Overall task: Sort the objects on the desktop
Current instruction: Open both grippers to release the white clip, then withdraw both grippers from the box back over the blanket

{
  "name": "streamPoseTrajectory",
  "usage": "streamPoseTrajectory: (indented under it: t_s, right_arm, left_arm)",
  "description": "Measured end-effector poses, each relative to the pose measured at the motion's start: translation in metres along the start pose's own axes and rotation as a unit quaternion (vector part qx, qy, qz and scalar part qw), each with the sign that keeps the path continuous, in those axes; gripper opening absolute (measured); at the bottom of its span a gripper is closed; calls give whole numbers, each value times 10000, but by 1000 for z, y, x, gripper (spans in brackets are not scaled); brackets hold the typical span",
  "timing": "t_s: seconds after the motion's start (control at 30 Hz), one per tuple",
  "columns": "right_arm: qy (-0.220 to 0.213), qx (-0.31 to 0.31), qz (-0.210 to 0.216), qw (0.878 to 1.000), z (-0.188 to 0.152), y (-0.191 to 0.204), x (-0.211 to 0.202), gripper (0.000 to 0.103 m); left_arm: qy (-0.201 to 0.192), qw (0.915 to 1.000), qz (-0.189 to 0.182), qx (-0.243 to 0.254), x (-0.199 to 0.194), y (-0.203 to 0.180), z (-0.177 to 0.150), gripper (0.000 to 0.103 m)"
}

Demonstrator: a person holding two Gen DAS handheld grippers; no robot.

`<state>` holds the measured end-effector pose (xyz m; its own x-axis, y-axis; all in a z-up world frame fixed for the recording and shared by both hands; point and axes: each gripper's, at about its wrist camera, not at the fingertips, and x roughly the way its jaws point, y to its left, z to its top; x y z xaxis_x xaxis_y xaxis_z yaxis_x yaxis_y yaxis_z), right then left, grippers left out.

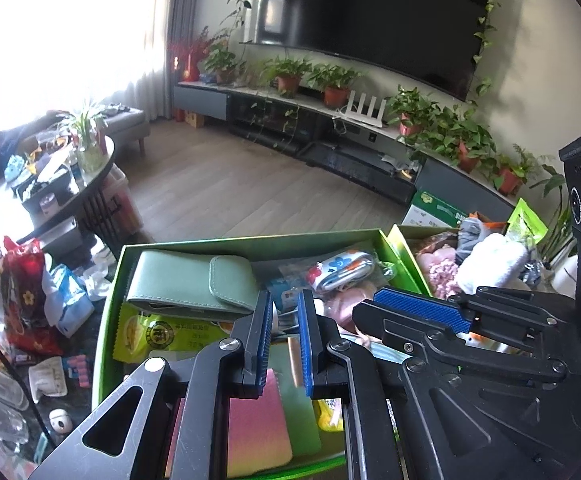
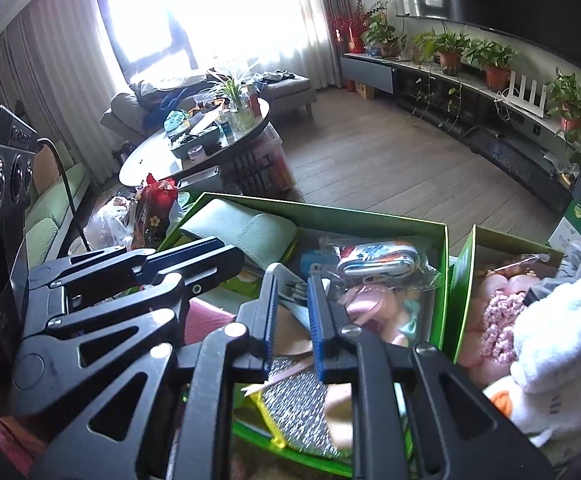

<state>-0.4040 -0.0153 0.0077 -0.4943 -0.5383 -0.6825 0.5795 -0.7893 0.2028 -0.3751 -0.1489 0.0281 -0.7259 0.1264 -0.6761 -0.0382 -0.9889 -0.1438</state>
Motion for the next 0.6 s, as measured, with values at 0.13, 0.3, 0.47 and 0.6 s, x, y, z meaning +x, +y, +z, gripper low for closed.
streamPoseTrajectory:
  t_s: [0.13,0.3,0.47,0.6]
  right_arm:
    - [-29,-52,-65,10000,-3,7,-13,16]
    - [-132,-67,-29,9999,-6,16,-33,16]
    - [-233,-159,20,9996,-16,32,-57,16]
    - [-289,-208,69,9993,-27,43,-73,16]
  left_arm:
    - [-56,10000,8,-34,-14,-1,-2,24]
    - [-224,9997,-2,-123,-40,1,-6,40]
    - [-319,9995,-3,-40,-65,-5,-15,41]
    - [-363,9993,19,50,-83,-11,-24,41]
